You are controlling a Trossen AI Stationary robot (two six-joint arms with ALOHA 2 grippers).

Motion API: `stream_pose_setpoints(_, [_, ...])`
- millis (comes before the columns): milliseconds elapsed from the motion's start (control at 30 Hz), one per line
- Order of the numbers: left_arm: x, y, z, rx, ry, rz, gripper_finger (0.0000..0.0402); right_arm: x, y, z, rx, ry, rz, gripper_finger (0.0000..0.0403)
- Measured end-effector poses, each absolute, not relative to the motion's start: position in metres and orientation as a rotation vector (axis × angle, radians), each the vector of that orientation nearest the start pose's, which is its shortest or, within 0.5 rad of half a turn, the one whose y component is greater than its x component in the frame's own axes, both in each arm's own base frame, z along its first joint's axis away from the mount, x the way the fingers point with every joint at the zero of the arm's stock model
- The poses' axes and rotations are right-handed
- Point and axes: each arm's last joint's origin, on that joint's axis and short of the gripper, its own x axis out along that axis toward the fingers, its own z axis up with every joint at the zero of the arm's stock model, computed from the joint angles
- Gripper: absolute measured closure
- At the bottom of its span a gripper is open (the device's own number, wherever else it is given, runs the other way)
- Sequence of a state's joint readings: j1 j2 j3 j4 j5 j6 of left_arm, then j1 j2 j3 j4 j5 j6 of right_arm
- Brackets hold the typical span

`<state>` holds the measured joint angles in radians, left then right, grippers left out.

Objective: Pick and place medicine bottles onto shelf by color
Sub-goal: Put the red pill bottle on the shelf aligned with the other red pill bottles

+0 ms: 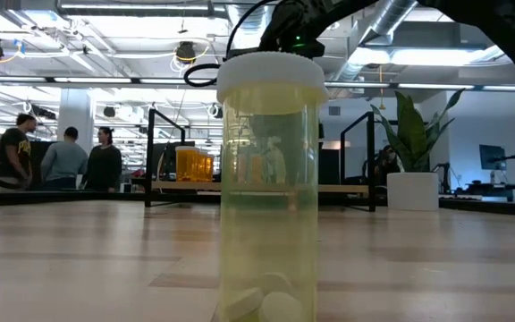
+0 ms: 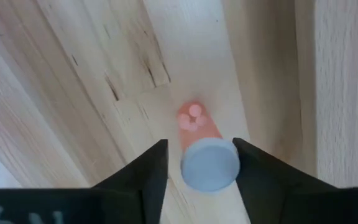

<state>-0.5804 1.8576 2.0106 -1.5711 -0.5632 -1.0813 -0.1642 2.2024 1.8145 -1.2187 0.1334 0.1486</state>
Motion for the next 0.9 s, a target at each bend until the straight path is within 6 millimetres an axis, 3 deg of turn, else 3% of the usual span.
stream_pose_setpoints(200, [0.295, -0.173, 0.362, -0.189, 1.002, 0.589, 0.0192, 0.415, -0.073, 0.183, 0.139, 1.602, -0.349, 0.0175])
stream_pose_setpoints(367, [0.296, -0.172, 0.362, -0.191, 1.002, 0.592, 0.0192, 0.414, -0.073, 0.19, 0.13, 1.623, -0.339, 0.0169])
stream_pose_setpoints(600, [0.296, -0.172, 0.362, -0.19, 1.004, 0.592, 0.0192, 0.414, -0.072, 0.22, 0.104, 1.631, -0.311, 0.0172])
stream_pose_setpoints(900, [0.293, -0.17, 0.366, -0.194, 0.996, 0.586, 0.0192, 0.383, -0.052, 0.269, 0.064, 1.679, -0.25, 0.0173])
